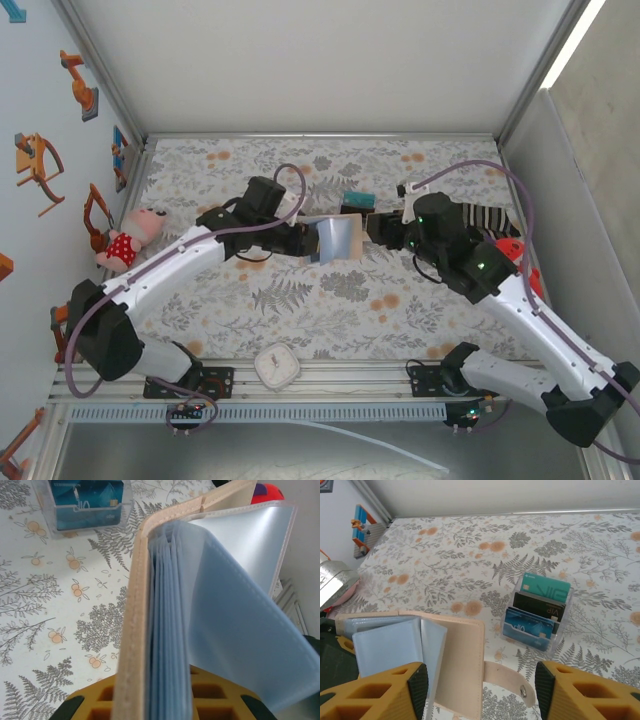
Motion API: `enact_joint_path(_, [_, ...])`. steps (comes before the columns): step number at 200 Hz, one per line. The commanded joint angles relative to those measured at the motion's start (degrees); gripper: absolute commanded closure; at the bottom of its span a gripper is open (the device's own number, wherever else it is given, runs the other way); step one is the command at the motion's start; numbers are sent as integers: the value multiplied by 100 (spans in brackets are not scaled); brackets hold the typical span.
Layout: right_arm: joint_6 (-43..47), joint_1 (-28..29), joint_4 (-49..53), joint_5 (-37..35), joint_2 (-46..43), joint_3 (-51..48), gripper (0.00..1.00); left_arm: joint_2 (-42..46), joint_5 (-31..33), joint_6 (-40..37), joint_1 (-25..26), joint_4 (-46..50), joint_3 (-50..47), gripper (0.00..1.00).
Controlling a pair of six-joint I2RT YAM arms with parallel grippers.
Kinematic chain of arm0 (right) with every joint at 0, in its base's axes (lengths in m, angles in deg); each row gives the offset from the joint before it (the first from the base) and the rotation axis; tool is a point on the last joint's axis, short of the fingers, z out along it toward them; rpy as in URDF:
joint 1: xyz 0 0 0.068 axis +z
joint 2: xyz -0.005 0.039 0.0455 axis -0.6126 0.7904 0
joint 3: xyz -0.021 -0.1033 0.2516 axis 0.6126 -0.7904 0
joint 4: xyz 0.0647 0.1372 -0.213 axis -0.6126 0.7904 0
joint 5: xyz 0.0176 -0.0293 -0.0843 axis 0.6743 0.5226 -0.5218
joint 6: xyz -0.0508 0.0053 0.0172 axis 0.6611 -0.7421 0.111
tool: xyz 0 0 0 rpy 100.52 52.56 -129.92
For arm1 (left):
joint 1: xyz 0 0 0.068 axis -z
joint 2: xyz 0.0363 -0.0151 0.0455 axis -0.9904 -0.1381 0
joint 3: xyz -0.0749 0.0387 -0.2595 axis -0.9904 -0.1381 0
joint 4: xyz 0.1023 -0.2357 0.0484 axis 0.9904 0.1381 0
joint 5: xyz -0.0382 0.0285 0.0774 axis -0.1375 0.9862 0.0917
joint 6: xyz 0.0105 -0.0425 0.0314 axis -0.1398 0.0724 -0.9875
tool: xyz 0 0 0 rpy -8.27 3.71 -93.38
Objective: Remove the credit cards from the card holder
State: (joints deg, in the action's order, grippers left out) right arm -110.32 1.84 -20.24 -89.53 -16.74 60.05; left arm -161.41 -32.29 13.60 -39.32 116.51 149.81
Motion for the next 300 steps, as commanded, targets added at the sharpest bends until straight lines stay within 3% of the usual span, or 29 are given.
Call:
enact_joint_path(1, [8,1,172,-263,-119,-116,43,-178,-87,47,164,195,288,100])
enact_joint_path(54, [-57,-2,292,-438,-194,-313,43,-846,551,-18,646,974,841,100])
enact_joint_path(105, [-183,-1,333,-753,-230,-393,45,-1016,1049,-12,775,1395,1039,100])
enact_joint_path(129, [-230,-2,337,-871,-244,-426,45,-1108,1523,-147,890,1867,1278,100])
enact_joint_path(152, [-254,-8,334,-882,-200,-439,45,-1237,2362,-298,1041,2429,1574,100])
enact_joint_path(174, [-289,-14,343,-820,-126,-428,47,-1250,2480,-298,1061,2473,1558,100])
enact_joint_path(198, [-324,-11,353,-795,-62,-398,47,-1162,2113,-298,1061,2146,1389,100])
enact_joint_path(247, [-380,-8,486,-828,33,-333,50,-1007,245,140,659,699,539,100])
enact_joint_path(300, [-409,-12,710,-590,365,-264,61,-1238,-645,610,504,-326,-36,100])
